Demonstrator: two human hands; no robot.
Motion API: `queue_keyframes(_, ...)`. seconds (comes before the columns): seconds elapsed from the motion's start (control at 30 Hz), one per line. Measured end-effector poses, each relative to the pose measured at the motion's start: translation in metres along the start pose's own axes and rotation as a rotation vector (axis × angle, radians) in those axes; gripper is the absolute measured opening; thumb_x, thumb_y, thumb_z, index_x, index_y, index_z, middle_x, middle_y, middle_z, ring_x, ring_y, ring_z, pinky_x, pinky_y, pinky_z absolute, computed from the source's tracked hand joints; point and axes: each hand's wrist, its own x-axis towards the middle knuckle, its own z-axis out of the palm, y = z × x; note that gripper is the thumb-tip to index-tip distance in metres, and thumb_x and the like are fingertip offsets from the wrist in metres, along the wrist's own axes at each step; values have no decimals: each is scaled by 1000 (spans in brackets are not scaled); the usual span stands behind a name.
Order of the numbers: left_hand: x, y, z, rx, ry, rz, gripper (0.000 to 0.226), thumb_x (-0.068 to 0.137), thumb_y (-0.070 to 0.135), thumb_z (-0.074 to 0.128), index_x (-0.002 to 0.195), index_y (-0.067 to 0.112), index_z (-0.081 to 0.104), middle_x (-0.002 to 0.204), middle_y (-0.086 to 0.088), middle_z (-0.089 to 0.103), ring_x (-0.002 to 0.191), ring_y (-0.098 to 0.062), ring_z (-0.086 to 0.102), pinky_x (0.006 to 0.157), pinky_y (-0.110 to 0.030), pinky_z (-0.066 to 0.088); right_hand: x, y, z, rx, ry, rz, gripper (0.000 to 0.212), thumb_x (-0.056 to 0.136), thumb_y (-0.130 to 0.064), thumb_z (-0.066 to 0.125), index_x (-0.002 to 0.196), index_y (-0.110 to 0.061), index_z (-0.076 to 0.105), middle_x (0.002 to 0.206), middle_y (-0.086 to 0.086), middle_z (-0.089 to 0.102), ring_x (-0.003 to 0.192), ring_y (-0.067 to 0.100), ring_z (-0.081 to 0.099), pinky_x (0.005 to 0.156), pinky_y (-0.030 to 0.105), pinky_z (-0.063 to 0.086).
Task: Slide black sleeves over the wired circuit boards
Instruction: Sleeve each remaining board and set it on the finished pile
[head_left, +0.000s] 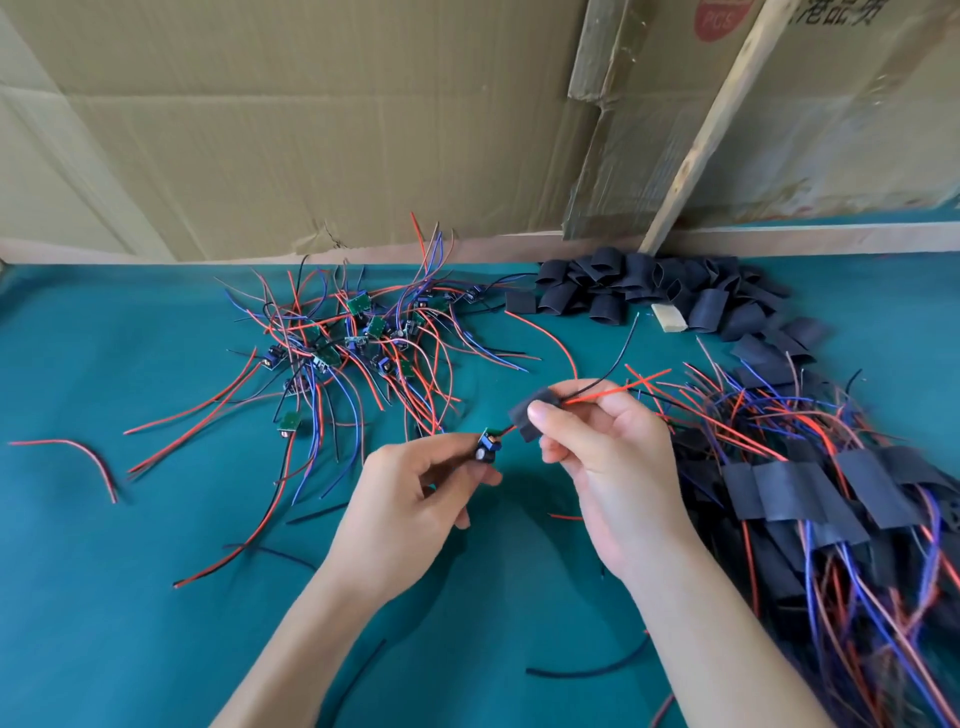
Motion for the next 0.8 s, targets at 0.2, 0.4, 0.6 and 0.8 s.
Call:
queue_keyframes(0.2,-2,4,4,289,103,134,22,90,21,58,101,26,76,87,23,72,60,-1,58,63,-21,48,-5,5,7,-239,-86,-28,19,73,-15,79,90,-15,70,84,6,79,74,14,71,65,21,53)
queue_keyframes(0.4,-3,1,5,262,165,94,30,90,16,75,118,28,74,83,23,72,48,-10,51,58,-22,47,-3,5,4,-310,-99,-27,18,82,-3,80,88,-17,71,84,3,79,71,11,71,64,19,54)
queue_keyframes(0.6,-2,3,4,252,175,115,22,90,18,74,103,36,74,65,16,63,50,-17,50,53,-18,42,-5,10,7,-301,-155,52,26,72,-22,81,93,-13,70,83,2,78,71,11,72,61,20,53)
queue_keyframes(0.8,-3,9,4,140,69,73,12,85,32,61,86,35,73,63,4,63,53,-26,51,54,-40,49,-5,11,6,-330,-147,71,21,78,-32,82,87,-16,72,77,3,73,69,16,69,60,22,52)
